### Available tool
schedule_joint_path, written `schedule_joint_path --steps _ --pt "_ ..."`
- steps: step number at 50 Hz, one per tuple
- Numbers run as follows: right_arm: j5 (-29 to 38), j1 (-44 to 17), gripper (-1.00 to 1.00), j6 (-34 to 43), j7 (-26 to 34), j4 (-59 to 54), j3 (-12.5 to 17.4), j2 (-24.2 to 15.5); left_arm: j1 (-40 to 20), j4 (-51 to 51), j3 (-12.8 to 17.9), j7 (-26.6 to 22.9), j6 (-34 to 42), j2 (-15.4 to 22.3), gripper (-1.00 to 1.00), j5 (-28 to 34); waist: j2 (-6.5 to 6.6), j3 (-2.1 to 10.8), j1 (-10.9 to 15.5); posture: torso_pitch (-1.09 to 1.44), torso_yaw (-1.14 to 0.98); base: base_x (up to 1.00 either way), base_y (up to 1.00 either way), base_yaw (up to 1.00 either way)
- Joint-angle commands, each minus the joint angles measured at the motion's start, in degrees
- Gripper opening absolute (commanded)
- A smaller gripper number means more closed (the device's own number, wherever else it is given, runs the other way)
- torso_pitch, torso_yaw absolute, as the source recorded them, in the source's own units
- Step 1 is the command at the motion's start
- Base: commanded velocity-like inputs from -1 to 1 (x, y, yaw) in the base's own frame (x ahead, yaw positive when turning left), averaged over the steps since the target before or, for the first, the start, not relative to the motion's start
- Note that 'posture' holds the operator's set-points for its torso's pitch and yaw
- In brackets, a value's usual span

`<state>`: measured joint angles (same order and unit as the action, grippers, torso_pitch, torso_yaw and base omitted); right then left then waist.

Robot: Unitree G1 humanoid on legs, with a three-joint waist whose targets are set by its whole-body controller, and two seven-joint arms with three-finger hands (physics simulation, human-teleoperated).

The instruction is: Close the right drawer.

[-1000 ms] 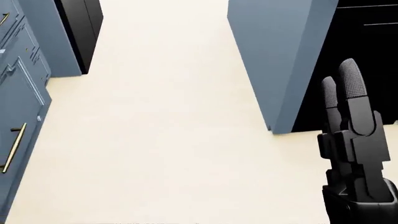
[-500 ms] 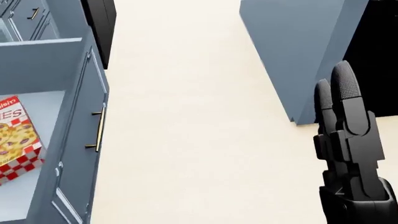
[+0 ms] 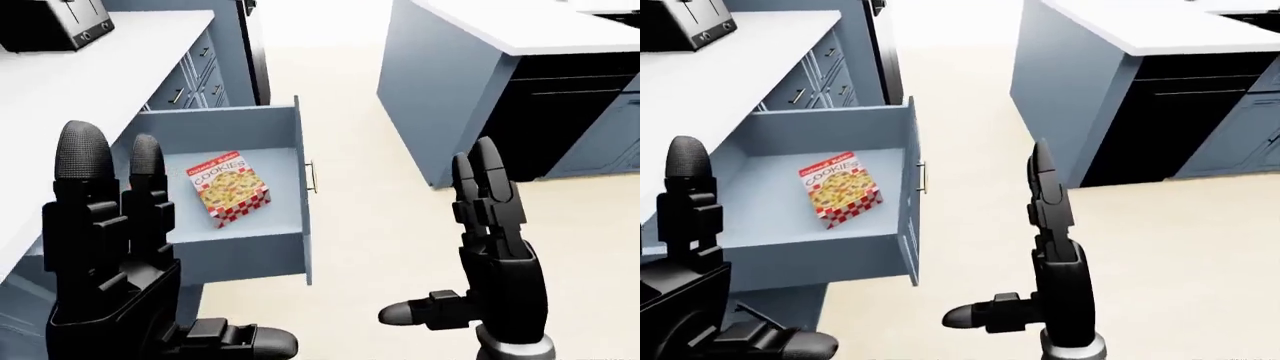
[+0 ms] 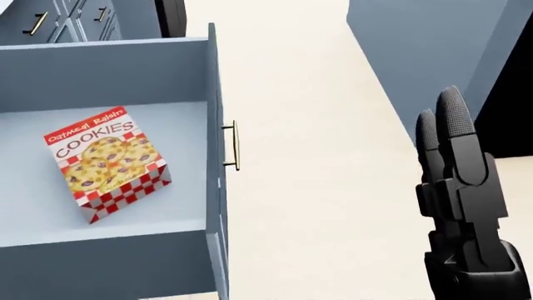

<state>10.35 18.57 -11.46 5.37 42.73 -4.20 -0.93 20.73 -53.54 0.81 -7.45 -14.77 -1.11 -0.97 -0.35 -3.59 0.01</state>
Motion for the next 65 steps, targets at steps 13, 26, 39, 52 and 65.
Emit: schedule_joint_path --steps 13,26,39,52,65 --pt "-0.4 -0.7 1.0 -0.8 -0.2 2.3 0.3 0.0 -0.5 -2.6 -0.7 0.2 -0.2 0.0 1.0 0.3 -1.27 0.57 -1.2 0.0 0.0 0.0 0.42 0.0" --pt "-1.0 -0.3 1.0 -3.0 -0.1 0.5 0.6 -0.1 -0.3 -2.0 -0.6 0.1 -0.9 0.1 1.0 0.2 1.41 0.65 -0.5 0.0 0.0 0.0 0.41 0.0" --pt "-2.0 -0.4 1.0 -2.9 -0.1 1.1 1.0 0.1 -0.5 -2.1 -0.5 0.1 -0.7 0.1 1.0 0.3 0.46 1.27 0.9 0.0 0.0 0.0 0.06 0.0" --pt "-0.6 -0.1 1.0 -4.7 -0.3 0.1 1.1 0.2 -0.3 -2.1 -0.6 0.1 -0.9 0.0 1.0 0.5 -1.17 1.03 0.5 0.0 0.0 0.03 0.0 0.0" --pt "0.4 -0.5 1.0 -2.1 -0.5 1.9 0.3 0.1 -0.5 -2.8 -0.5 0.1 0.0 0.1 1.0 0.4 2.96 0.54 0.7 0.0 0.0 0.08 0.0 0.0"
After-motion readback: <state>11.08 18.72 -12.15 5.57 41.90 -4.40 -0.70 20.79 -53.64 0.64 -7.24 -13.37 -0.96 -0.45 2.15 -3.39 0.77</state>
